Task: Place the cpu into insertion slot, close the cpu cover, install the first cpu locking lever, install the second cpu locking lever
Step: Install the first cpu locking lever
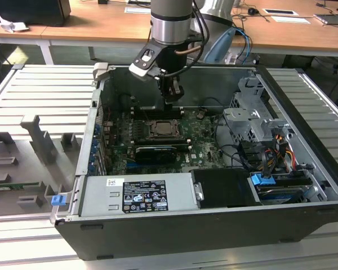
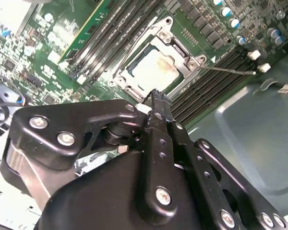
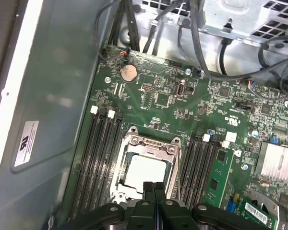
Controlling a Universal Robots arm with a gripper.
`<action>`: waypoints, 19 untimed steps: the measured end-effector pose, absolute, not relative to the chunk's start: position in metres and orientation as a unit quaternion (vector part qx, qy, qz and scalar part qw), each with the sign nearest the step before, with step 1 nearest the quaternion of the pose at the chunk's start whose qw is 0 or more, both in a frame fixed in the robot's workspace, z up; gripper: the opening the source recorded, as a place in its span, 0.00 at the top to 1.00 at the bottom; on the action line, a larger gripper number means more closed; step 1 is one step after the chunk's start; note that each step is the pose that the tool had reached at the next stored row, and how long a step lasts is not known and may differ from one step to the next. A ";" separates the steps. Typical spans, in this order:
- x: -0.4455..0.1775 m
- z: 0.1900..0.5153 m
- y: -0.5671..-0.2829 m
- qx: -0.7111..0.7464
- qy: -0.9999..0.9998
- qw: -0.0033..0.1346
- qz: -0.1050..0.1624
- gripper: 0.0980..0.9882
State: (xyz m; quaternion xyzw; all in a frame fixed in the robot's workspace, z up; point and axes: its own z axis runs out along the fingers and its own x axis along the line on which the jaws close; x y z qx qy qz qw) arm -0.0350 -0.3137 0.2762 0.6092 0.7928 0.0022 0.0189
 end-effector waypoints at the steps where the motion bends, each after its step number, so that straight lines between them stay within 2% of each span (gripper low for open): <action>1: -0.035 0.276 -0.314 0.603 0.798 0.019 0.002 0.99; 19: -0.035 0.276 -0.314 0.496 0.868 0.018 0.005 0.99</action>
